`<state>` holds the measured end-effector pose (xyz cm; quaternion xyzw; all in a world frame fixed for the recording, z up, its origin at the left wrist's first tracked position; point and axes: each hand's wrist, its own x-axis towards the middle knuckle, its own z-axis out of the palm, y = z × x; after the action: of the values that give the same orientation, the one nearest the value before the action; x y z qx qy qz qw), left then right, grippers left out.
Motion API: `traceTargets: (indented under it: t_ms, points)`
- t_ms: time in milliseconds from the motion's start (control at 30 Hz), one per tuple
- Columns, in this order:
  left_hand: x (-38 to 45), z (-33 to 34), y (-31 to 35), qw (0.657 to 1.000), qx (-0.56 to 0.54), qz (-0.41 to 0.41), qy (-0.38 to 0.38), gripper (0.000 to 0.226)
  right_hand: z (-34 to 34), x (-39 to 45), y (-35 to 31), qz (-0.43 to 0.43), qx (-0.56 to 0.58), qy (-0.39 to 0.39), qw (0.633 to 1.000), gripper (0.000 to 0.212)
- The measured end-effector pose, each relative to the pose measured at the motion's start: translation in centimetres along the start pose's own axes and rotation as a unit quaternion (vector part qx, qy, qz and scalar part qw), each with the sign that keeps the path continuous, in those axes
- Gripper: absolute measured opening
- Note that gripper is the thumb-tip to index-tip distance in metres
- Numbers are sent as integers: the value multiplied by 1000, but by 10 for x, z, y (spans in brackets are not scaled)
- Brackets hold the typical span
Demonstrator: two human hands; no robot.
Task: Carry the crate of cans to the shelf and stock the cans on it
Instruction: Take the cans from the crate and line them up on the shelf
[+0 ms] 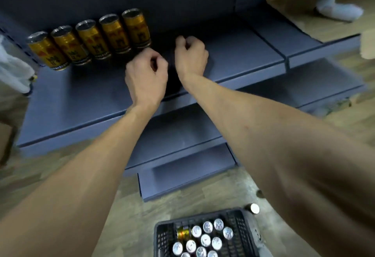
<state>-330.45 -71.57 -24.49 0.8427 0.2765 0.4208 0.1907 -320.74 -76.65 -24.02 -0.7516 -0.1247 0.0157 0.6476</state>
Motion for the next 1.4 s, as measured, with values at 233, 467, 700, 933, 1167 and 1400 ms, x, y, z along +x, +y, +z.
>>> traceTargets:
  t_ms: [233,467,700,933,1167,1400]
  points:
    - [-62,22,91,980,-19,56,-189,17,-111,-14,13,-19,-91,125,988,39]
    - [-165,104,100,914,35,-20,-404,18,-194,-24,110,43,-145,160,975,36]
    - [-282,228,80,792,139,-123,-581,41,-272,-31,276,120,-233,135,956,23]
    - [-378,326,68,779,178,-162,-579,58,-351,-58,449,309,-364,-10,878,33]
    - [-458,410,47,759,213,-154,-596,61,-377,-85,580,446,-381,-117,801,40]
    - [-533,459,23,705,226,-161,-653,56,-371,-130,678,472,-375,-195,774,58]
